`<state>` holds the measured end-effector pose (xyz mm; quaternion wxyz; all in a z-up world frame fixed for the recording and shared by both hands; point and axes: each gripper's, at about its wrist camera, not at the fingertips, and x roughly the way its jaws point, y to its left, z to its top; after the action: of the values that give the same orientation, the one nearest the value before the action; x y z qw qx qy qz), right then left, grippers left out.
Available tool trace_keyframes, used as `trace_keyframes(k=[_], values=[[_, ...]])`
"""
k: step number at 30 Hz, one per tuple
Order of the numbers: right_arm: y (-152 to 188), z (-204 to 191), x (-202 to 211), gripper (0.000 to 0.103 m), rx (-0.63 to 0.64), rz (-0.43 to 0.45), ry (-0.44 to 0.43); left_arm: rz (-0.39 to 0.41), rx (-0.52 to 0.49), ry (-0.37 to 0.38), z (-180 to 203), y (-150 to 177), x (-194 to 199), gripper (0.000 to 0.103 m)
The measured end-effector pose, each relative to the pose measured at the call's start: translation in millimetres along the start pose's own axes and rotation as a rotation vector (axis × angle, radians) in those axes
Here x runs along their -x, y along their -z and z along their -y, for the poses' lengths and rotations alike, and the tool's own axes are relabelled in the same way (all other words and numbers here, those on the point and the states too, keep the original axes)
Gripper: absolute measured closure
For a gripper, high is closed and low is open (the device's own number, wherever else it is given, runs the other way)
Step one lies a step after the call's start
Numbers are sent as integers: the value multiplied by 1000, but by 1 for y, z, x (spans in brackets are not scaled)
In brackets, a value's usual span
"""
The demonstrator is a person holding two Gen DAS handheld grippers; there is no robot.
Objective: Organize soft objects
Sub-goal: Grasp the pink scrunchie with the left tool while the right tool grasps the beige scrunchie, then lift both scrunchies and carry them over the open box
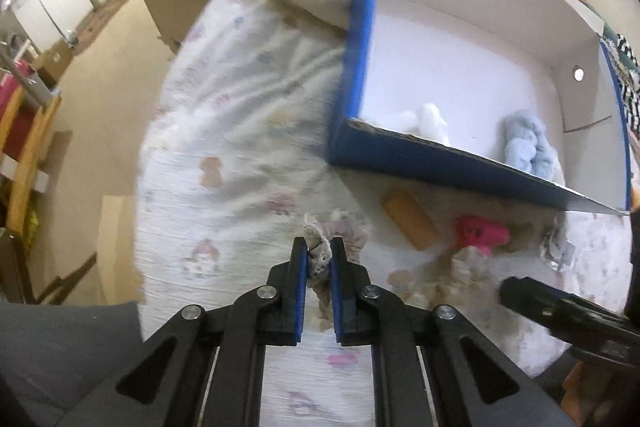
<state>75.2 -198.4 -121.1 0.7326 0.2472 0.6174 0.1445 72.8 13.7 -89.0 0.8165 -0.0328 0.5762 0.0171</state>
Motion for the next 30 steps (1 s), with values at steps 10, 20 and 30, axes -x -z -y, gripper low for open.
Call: trace_keyframes(k=[10, 20, 30], values=[[8, -20, -52, 60, 41, -85, 38, 3, 7, -28, -1, 1, 0, 93], [23, -41, -41, 82, 151, -20, 32, 30, -42, -41, 17, 3, 4, 93], [29, -52, 10, 82, 216, 112, -25, 78, -12, -60, 4, 4, 20, 93]])
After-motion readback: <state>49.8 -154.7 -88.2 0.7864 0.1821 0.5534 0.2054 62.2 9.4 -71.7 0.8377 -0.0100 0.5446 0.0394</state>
